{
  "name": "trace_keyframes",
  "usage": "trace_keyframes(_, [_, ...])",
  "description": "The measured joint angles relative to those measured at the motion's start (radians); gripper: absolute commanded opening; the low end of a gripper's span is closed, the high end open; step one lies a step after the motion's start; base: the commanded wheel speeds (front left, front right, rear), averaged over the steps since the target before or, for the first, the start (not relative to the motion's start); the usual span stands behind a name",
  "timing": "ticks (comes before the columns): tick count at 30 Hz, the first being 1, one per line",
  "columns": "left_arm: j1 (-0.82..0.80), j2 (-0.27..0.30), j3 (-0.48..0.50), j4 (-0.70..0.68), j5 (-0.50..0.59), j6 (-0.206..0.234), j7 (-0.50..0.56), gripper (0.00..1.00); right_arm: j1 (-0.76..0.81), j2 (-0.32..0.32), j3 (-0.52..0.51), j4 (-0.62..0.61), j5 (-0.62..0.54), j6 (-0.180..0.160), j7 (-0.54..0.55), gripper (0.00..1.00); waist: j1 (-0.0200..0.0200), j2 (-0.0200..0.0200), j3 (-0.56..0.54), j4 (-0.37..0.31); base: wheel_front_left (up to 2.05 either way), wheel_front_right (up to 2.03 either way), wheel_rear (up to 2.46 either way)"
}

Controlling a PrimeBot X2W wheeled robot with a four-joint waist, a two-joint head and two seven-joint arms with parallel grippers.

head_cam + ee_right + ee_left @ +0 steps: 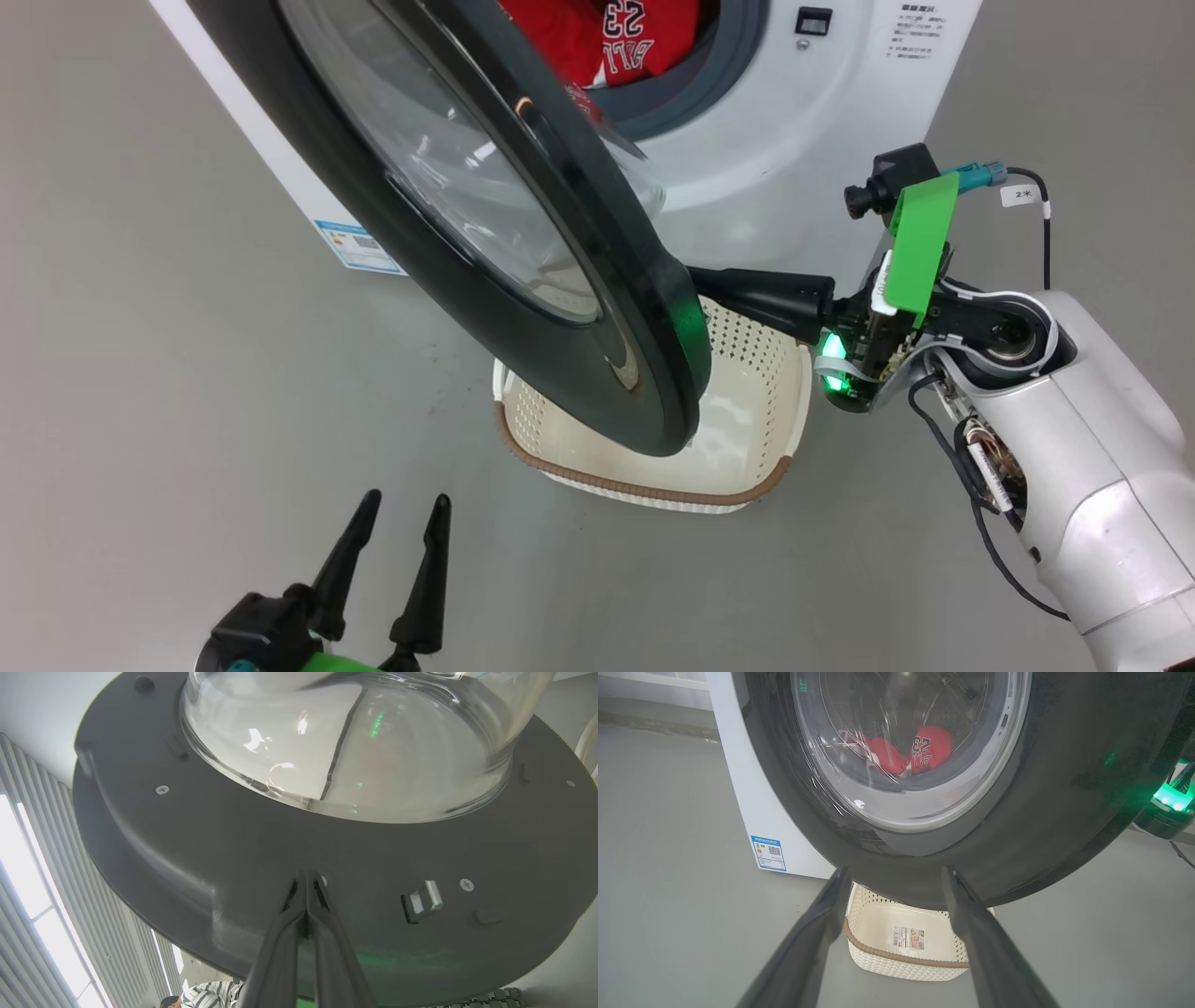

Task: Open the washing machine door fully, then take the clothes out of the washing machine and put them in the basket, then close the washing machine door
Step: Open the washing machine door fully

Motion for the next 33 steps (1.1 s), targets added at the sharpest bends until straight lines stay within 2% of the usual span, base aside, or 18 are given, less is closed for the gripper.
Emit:
trace_keyframes(15, [0.013, 0.0, -0.022, 0.007, -0.007, 0.0, 0.0, 1.0, 0.065, 0.035, 0.034, -0.03, -0.034, 0.0, 0.058, 0.0, 0.0, 0.0, -0.045, 0.053, 0.0, 0.0, 0.0])
trace_keyframes(33, [0.085, 0.0, 0.013, 0.008, 0.012, 0.003, 0.0, 1.0, 0.17, 0.066, 0.038, -0.06, -0.039, 0.0, 0.085, 0.0, 0.0, 0.0, -0.129, 0.194, 0.0, 0.0, 0.0])
